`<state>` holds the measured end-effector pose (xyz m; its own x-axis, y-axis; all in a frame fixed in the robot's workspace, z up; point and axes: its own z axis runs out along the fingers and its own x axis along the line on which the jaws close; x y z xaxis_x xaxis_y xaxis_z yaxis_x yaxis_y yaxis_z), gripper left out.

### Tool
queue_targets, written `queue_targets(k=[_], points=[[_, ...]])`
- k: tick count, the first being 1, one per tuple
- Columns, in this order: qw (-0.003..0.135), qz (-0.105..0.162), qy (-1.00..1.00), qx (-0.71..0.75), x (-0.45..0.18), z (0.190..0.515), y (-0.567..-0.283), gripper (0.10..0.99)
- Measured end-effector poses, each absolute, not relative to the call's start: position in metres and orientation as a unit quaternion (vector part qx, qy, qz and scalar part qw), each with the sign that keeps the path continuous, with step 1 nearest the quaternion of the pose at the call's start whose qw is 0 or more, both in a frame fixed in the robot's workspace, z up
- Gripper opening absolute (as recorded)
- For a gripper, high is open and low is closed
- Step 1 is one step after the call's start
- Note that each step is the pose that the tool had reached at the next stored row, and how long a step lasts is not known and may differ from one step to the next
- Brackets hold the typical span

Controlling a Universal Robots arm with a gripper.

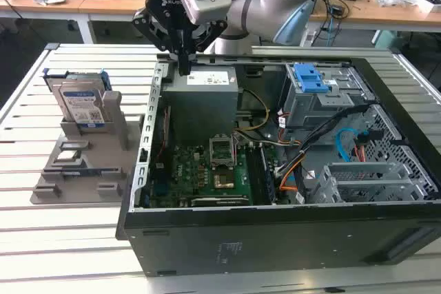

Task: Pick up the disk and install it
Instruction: 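Reach for the disk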

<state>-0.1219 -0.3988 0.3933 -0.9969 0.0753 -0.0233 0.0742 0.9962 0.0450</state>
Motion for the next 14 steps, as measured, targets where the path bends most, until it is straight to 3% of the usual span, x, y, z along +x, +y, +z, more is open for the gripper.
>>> queue_targets(k=[14], points=[[0.013,0.022,0.999,0.037,-0.172,0.393,-0.399,0.106]])
